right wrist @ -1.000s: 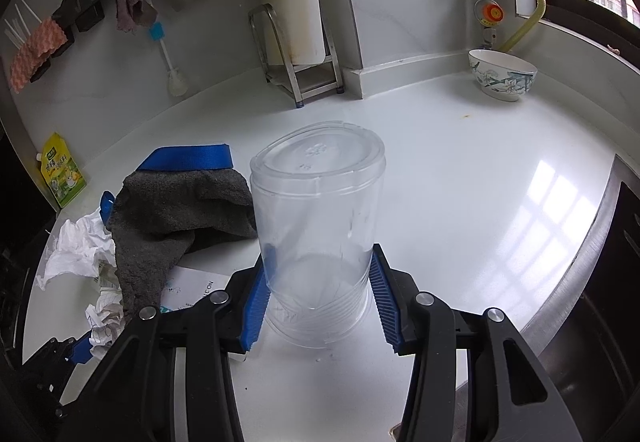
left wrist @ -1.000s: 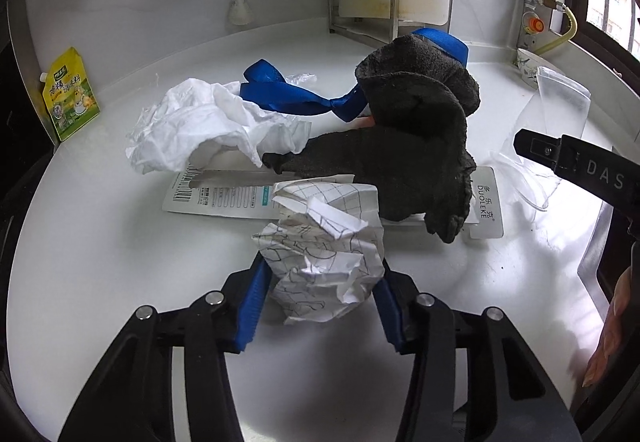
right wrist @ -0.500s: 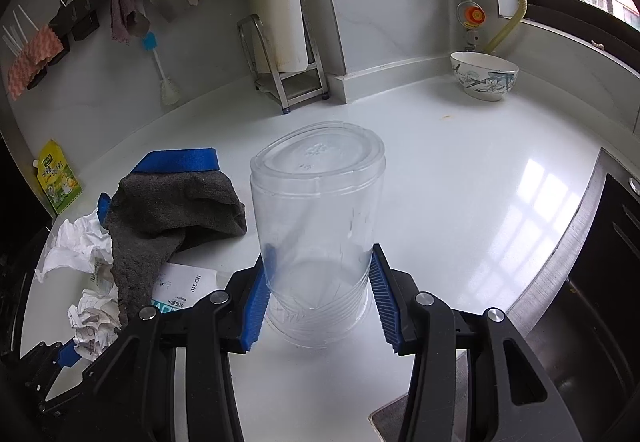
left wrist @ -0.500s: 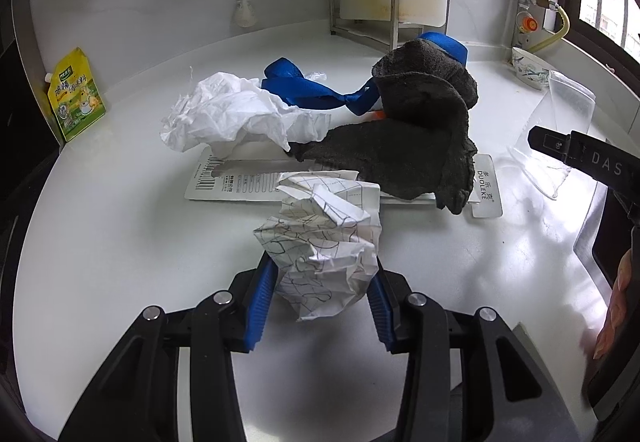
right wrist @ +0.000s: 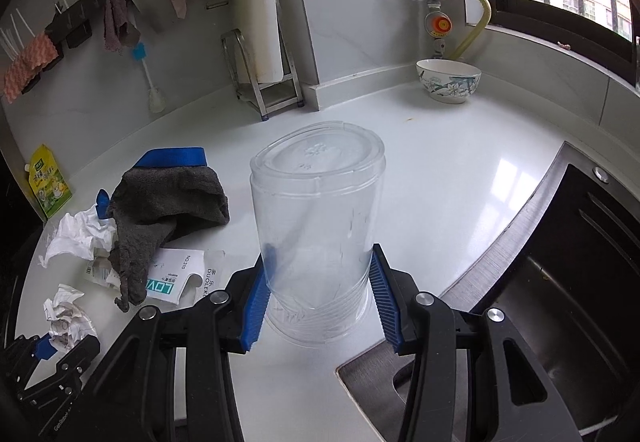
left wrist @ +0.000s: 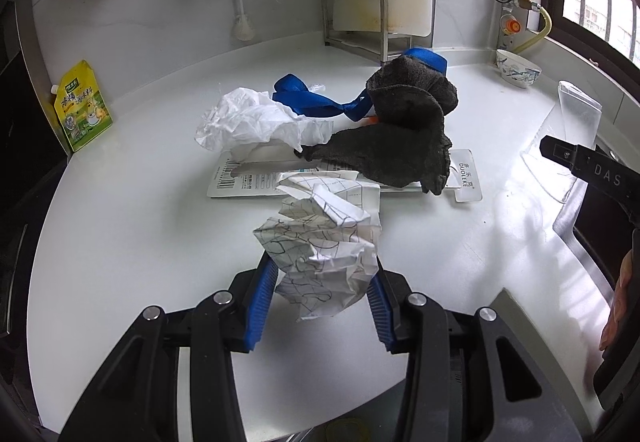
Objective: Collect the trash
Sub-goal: 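Carry the cup and crumpled paper with both tools over the grey basket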
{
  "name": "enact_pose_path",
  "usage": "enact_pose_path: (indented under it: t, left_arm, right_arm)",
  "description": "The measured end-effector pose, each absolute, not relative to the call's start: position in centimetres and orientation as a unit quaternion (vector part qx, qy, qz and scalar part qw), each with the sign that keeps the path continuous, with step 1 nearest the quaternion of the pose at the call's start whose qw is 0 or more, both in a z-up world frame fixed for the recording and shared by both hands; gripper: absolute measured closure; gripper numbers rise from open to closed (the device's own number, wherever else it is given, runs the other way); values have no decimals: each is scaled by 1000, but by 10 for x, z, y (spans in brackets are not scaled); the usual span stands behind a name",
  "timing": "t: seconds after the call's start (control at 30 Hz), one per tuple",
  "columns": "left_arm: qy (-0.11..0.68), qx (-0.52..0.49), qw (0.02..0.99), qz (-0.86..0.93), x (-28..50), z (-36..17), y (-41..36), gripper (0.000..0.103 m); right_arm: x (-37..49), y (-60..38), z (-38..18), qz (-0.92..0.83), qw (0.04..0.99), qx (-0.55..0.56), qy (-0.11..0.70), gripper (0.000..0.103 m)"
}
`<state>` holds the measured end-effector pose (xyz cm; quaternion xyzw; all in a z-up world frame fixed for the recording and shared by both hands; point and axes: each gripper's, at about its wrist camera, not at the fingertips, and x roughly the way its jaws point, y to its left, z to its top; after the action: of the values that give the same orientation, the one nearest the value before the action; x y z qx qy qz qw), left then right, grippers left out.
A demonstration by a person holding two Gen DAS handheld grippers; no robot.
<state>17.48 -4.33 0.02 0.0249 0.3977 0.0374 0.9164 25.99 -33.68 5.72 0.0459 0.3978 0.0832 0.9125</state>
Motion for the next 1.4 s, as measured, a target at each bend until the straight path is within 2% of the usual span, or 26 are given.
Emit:
enact_pose_path:
  t: [0.67, 1.03, 1.4]
  left_arm:
    - [369, 39, 928, -26, 96, 28, -31, 60]
    - [363, 51, 929, -57, 52, 17, -19, 60]
    - [375, 55, 921, -87, 23, 2, -17, 60]
  right_arm:
    - [144, -316, 95, 63, 921, 34, 382, 57]
    - [67, -303, 83, 51, 916, 70, 392, 57]
    - [11, -291, 70, 45, 908, 61, 412, 57]
